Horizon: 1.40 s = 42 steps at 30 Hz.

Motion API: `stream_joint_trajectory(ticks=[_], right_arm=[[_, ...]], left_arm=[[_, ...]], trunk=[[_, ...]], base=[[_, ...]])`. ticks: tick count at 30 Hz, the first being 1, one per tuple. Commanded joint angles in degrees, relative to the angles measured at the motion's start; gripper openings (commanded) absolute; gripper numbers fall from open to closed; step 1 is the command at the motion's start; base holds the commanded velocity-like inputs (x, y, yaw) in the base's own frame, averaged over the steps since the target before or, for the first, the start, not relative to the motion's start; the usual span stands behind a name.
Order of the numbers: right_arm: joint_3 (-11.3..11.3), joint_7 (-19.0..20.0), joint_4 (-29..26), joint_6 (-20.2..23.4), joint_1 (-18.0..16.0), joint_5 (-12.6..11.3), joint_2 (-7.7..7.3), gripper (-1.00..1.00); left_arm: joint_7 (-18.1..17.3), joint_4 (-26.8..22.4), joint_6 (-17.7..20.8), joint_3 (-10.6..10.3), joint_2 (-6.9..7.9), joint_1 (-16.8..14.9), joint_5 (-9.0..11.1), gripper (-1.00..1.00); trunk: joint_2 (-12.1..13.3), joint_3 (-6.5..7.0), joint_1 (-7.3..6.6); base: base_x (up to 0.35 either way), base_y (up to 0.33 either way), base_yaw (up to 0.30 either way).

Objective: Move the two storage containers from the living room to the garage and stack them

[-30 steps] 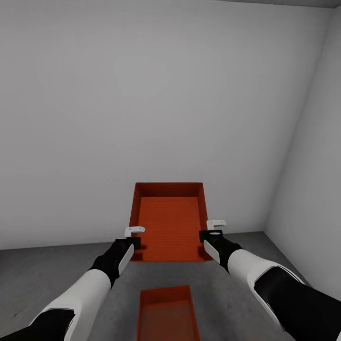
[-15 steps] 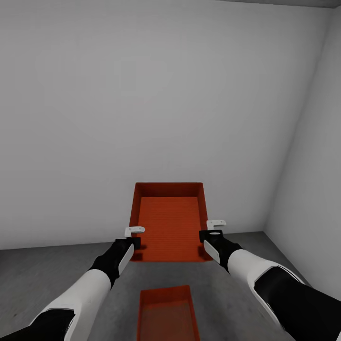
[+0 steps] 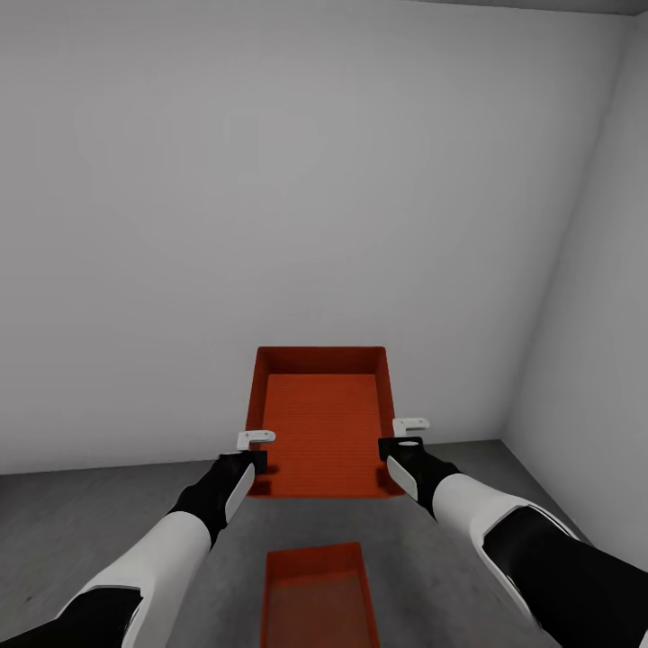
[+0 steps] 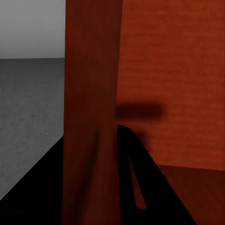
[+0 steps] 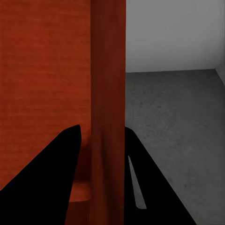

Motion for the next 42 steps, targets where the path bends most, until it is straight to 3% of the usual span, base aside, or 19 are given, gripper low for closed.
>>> stream_joint_trajectory(ticks=[1, 42], right_arm=[[3.3, -0.2, 0.0, 0.4, 0.0, -1.5, 0.00, -1.00], [3.3, -0.2, 0.0, 0.3, 0.1, -1.5, -0.05, -1.00]], left_arm=[[0.3, -1.6, 0.2, 0.0, -0.13, 0.0, -0.1, -1.00], [0.3, -1.5, 0.2, 0.0, -0.15, 0.0, -0.1, -1.00]], trunk=[[-0.1, -0.03, 0.02], [-0.1, -3.55, 0.02]], base=[[0.000, 0.000, 0.000], [0.000, 0.000, 0.000]])
